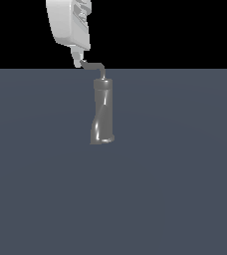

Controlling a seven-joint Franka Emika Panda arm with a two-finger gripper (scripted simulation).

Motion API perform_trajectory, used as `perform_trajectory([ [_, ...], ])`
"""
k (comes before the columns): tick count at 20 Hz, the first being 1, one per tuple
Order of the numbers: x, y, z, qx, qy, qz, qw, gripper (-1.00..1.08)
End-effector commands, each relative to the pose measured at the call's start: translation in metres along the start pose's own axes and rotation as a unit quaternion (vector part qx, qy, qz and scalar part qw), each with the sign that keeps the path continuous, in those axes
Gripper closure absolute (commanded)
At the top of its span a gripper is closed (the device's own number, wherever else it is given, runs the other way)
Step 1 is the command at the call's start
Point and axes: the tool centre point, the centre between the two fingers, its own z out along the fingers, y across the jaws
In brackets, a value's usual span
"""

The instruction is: Turn on the faucet by rotating a designated handle.

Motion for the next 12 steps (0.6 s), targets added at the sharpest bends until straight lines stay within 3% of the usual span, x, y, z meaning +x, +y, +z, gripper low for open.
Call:
perform_trajectory([
  [1,0.012,0.008,0.0,-0.002,0.001,0.005,1.0,1.08],
  [4,0.006,0.007,0.0,-0.001,0.001,0.001,1.0,1.08],
  [12,0.061,0.012,0.0,-0.002,0.001,0.004,1.0,1.08],
])
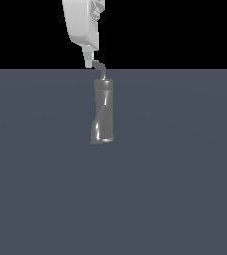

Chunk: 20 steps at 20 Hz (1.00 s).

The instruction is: Turn on the faucet by rotating a designated handle.

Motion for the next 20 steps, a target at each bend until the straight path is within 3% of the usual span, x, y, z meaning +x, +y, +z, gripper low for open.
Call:
perform_trajectory([
  [1,0.036,0.0,0.0,0.0,0.002,0.016,0.9999,1.08],
  [5,0.057,0.003,0.0,-0.001,0.002,0.017,0.9999,1.08],
  [6,0.025,0.003,0.0,-0.001,0.0,-0.005,1.0,1.08],
  [20,0.079,-0.027,0.0,-0.001,0.001,0.008,1.0,1.08],
])
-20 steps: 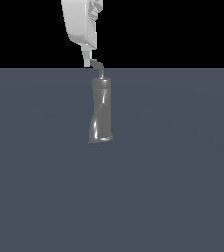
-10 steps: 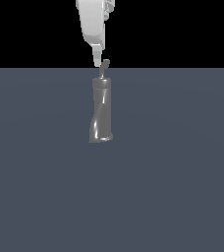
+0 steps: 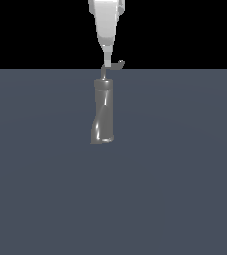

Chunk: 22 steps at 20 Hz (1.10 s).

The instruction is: Turn on the faucet by rotating a designated handle.

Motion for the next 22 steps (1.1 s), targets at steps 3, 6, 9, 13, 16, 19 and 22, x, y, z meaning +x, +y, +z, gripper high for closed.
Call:
perform_trajectory([
  [3,0.042,-0.013,0.0,0.005,0.004,0.024,0.9997,1.08],
  [6,0.053,-0.018,-0.001,0.005,0.004,0.027,0.9996,1.08],
  [9,0.064,-0.024,-0.001,0.005,0.004,0.029,0.9996,1.08],
  [13,0.025,-0.027,0.0,0.003,-0.003,-0.003,1.0,1.08],
  [16,0.03,-0.035,-0.001,0.003,-0.003,0.001,1.0,1.08],
  [19,0.035,-0.042,-0.001,0.003,-0.002,0.004,1.0,1.08],
  [22,0.039,-0.049,-0.001,0.004,-0.001,0.007,1.0,1.08],
])
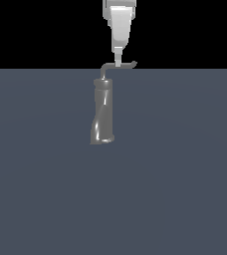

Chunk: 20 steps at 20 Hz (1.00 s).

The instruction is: Turn on the faucet by rotating a designated handle.

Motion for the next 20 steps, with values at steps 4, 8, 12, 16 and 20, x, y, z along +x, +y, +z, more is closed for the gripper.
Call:
perform_trajectory([
  [4,0.014,-0.018,0.0,0.005,0.003,0.009,0.9999,1.08],
  [8,0.02,-0.027,0.0,0.006,0.003,0.013,0.9999,1.08],
  [12,0.026,-0.036,-0.001,0.006,0.004,0.017,0.9998,1.08],
  [16,0.032,-0.045,-0.001,0.006,0.005,0.021,0.9998,1.08],
  [20,0.038,-0.053,-0.001,0.006,0.006,0.025,0.9997,1.08],
])
